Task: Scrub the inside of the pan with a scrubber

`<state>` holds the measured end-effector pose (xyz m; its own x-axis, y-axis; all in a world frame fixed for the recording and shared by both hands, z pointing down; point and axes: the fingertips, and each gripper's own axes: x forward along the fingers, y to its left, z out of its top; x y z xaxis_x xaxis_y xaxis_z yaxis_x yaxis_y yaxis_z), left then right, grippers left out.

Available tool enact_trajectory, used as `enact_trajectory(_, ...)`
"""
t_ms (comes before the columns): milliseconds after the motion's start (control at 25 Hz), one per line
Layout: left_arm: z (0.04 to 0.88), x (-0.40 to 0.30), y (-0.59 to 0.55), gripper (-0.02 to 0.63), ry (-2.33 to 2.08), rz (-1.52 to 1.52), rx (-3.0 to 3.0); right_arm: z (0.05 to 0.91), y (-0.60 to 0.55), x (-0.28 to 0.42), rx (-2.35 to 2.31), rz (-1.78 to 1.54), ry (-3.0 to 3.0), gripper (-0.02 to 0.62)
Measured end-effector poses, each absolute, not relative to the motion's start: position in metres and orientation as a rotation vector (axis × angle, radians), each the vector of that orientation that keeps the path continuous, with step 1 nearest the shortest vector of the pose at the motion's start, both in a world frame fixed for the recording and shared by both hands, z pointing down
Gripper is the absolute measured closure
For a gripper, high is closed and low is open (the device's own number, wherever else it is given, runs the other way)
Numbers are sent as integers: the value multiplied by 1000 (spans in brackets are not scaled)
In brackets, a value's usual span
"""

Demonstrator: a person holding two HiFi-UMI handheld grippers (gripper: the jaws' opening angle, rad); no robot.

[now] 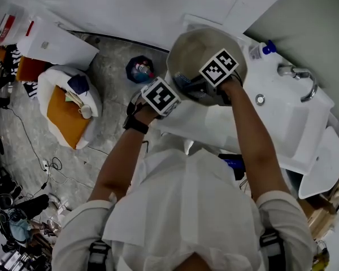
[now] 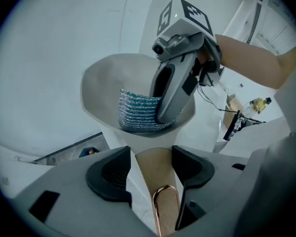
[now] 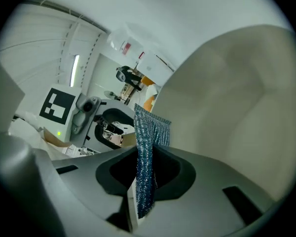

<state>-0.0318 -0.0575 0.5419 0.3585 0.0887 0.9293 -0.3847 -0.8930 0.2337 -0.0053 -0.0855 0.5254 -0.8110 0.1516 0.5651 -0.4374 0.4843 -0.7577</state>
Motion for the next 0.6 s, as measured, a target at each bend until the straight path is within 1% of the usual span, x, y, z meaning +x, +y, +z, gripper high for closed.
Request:
enact_trajectory(120, 543, -30, -58, 333, -259, 1549, 2217, 529, -85, -6, 244, 1319, -2143, 537)
enact_trajectory(360, 542, -39, -61, 336, -283, 1596, 2188, 530, -137, -26, 546, 1345, -2230, 536)
enact_trajectory(440, 542, -34, -61, 336, -282, 1565, 2206, 528, -130, -27, 492, 1357, -2214, 536)
enact_trajectory(600, 544, -30, -58, 336, -278, 1531, 2205, 523, -77, -9, 174, 1325, -2091, 537)
